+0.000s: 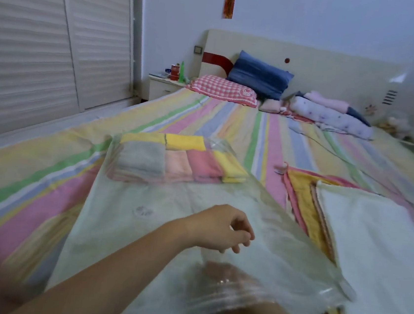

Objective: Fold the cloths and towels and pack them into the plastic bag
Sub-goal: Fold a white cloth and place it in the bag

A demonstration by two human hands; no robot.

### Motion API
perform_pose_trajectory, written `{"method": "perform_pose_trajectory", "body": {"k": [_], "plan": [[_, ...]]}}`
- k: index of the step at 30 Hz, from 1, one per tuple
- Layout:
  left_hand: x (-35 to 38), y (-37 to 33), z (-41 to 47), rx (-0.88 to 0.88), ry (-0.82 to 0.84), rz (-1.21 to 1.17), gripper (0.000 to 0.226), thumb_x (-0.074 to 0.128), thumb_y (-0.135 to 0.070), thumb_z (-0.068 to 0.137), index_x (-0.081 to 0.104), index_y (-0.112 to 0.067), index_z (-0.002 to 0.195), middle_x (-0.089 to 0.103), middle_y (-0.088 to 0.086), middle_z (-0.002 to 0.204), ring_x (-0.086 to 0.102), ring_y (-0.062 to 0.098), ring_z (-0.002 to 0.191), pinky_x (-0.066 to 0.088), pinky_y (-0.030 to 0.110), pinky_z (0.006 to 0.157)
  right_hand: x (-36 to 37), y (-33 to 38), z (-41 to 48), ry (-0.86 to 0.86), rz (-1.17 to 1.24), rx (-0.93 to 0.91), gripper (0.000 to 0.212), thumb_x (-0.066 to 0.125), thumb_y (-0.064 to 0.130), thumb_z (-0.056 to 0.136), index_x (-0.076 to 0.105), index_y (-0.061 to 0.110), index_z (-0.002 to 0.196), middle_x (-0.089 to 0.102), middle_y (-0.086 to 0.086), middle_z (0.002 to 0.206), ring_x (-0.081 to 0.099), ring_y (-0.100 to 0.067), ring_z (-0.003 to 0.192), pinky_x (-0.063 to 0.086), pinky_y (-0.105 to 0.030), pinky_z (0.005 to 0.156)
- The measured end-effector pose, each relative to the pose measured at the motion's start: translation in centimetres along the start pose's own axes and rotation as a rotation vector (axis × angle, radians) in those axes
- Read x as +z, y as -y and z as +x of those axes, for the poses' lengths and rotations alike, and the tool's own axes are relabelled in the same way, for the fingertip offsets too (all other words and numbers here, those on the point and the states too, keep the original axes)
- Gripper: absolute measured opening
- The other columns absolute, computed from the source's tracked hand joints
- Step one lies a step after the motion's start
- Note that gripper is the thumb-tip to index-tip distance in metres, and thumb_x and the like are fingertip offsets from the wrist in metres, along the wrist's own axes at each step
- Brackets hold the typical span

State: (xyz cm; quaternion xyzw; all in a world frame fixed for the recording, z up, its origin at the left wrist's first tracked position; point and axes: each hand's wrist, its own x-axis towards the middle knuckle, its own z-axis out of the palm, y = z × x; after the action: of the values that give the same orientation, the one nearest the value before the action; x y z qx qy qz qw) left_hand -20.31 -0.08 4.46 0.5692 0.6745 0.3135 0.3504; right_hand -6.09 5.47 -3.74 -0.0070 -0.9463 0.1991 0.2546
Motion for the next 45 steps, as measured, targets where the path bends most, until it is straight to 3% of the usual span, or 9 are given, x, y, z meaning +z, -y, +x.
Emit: {"method": "perform_pose_trajectory", "body": {"k": [4,9,15,20,24,32,36,39,45], "plan": [[5.1,-1.1,2.9,-0.108,0.104,0.136,0.019,0.050,-0.020,0.096,0.064,-0.012,0.104,0.071,0.001,0.100,0.067,0.013,0.080,0.051,0.023,0.058,-5.3,1.4,-5.8,0.135,-0.072,0.302,0.046,0.052,0.009,0.089,0.062,0.040,0.121,0.066,0.021,0.114,0.055,0.011,0.111,0.044,-0.011,0.096],[10.9,-0.3,4.8,-0.236,0.219,0.268,0.015,0.052,-0.017,0.092,0.064,-0.010,0.090,0.066,0.007,0.084,0.065,0.022,0.071,0.058,0.037,0.060,-11.3,1.3,-12.4,0.015,-0.090,0.602,0.030,0.055,0.009,0.087,0.072,0.033,0.092,0.065,0.027,0.082,0.061,0.006,0.084,0.047,-0.012,0.075],[15.0,-3.0,5.4,0.073,0.011,0.618,0.012,0.052,-0.028,0.087,0.063,-0.024,0.090,0.069,-0.004,0.098,0.064,0.017,0.090,0.053,0.035,0.081,-16.3,0.6,-19.0,0.093,-0.336,0.737,0.005,0.057,0.040,0.091,0.055,0.044,0.092,0.053,0.025,0.096,0.047,0.004,0.093,0.041,-0.015,0.076],[19.0,-7.2,2.7,0.556,0.047,0.523,0.012,0.061,-0.035,0.085,0.062,-0.031,0.096,0.062,-0.014,0.095,0.053,0.000,0.085,0.045,0.024,0.078,-16.2,1.4,-22.7,0.320,-0.378,0.702,0.055,0.063,0.075,0.063,0.048,0.041,0.104,0.040,0.028,0.110,0.037,0.001,0.107,0.037,-0.015,0.085],[21.1,-6.1,1.4,0.707,0.185,0.616,0.027,0.067,-0.048,0.080,0.063,-0.028,0.097,0.060,-0.009,0.098,0.052,0.008,0.093,0.041,0.024,0.082,-14.7,1.8,-25.3,0.322,-0.410,0.553,0.063,0.065,0.061,0.061,0.039,0.035,0.112,0.040,0.015,0.123,0.038,-0.007,0.119,0.032,-0.014,0.088],[21.8,-5.0,0.8,0.720,0.168,0.696,0.054,0.063,-0.076,0.065,0.059,-0.030,0.095,0.062,-0.012,0.094,0.054,0.008,0.087,0.036,0.022,0.079,-15.9,1.8,-24.9,0.171,-0.154,0.769,0.021,0.064,0.036,0.089,0.065,0.028,0.108,0.053,0.021,0.130,0.042,0.004,0.125,0.031,-0.011,0.102],[21.7,-5.7,0.7,0.634,0.122,0.556,0.038,0.055,-0.064,0.080,0.063,-0.028,0.092,0.068,-0.011,0.088,0.060,0.006,0.080,0.047,0.030,0.075,-15.8,1.6,-24.6,0.038,-0.125,0.882,0.019,0.053,0.035,0.096,0.068,0.025,0.101,0.069,0.011,0.106,0.062,-0.008,0.098,0.047,-0.030,0.088],[21.6,-5.8,1.1,0.535,0.036,0.342,0.028,0.058,-0.042,0.089,0.052,-0.025,0.068,0.058,-0.014,0.065,0.056,0.002,0.065,0.040,0.022,0.060,-15.7,2.1,-24.4,0.008,-0.172,0.898,0.019,0.049,0.042,0.097,0.053,0.032,0.081,0.062,0.009,0.077,0.058,-0.010,0.075,0.042,-0.025,0.066],[20.7,-8.3,2.5,0.438,-0.044,-0.064,0.029,0.056,-0.026,0.097,0.056,-0.003,0.079,0.040,-0.012,0.054,0.037,0.005,0.050,0.030,0.022,0.054,-16.6,2.7,-25.0,-0.008,-0.366,0.964,0.040,0.057,0.045,0.091,0.044,0.037,0.128,0.064,0.011,0.107,0.060,-0.015,0.098,0.039,-0.025,0.070]]}}
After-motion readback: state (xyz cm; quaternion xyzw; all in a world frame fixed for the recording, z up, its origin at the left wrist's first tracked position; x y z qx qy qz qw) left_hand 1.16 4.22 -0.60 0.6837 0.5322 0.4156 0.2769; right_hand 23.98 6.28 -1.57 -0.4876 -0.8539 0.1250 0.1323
